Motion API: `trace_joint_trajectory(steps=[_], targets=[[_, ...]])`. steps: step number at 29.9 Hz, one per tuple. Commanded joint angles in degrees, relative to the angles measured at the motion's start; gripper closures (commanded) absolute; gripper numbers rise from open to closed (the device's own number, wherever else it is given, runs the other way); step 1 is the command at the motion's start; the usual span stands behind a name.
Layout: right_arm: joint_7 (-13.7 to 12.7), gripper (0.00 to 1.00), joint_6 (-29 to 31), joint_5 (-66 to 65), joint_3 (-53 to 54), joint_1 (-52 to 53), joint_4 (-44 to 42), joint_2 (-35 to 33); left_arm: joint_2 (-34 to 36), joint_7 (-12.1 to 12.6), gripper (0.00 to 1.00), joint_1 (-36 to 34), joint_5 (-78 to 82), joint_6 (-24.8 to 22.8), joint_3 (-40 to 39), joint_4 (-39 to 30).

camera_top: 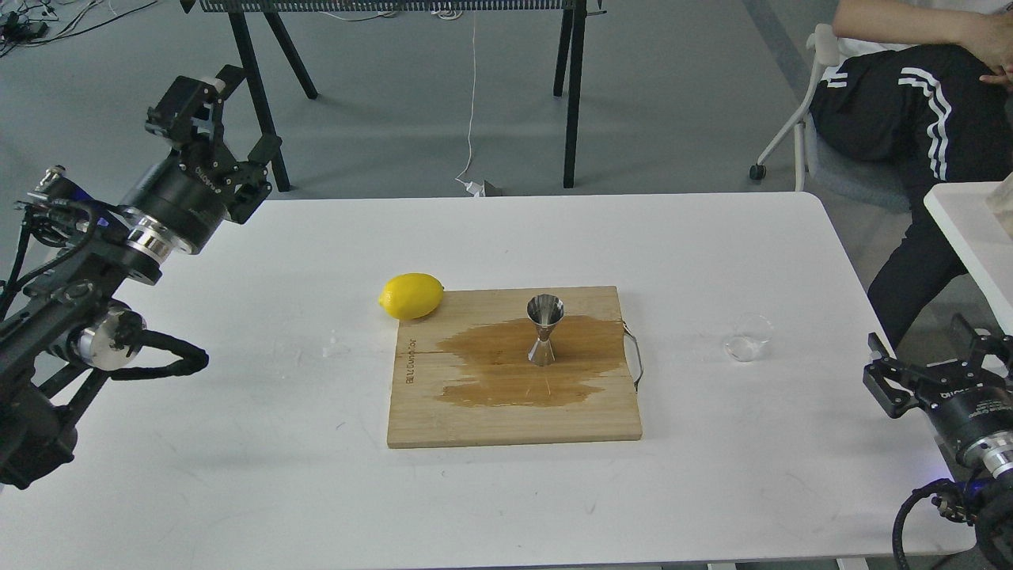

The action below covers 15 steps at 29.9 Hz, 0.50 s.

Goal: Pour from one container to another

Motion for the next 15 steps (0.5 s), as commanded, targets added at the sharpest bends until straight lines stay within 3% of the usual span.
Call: trace_joint_trajectory(steps=[1, 5, 13, 15], targets=[[-2.0, 0.01, 0.0, -0.1, -1.9, -1.9, 3.4, 0.3, -0.2, 1.9, 0.00, -0.6, -11.3, -4.6, -1.5, 4.6], [-1.9, 0.03, 0.0, 0.0, -3.6, -1.6, 4.2, 0.6, -0.5, 2.7, 0.00, -0.5, -15.6, -5.0, -2.8, 8.1], [-1.9, 0.00, 0.0, -0.2, -3.7, 1.6, 4.1, 4.8, -0.5, 2.3, 0.00, -0.5, -15.7, -5.2, -2.8, 8.4], [-1.9, 0.00, -4.6, -0.1, -3.7, 3.3, 4.1, 5.4, -0.5, 2.2, 0.00, -0.6, -15.7, -5.1, -2.8, 8.4]])
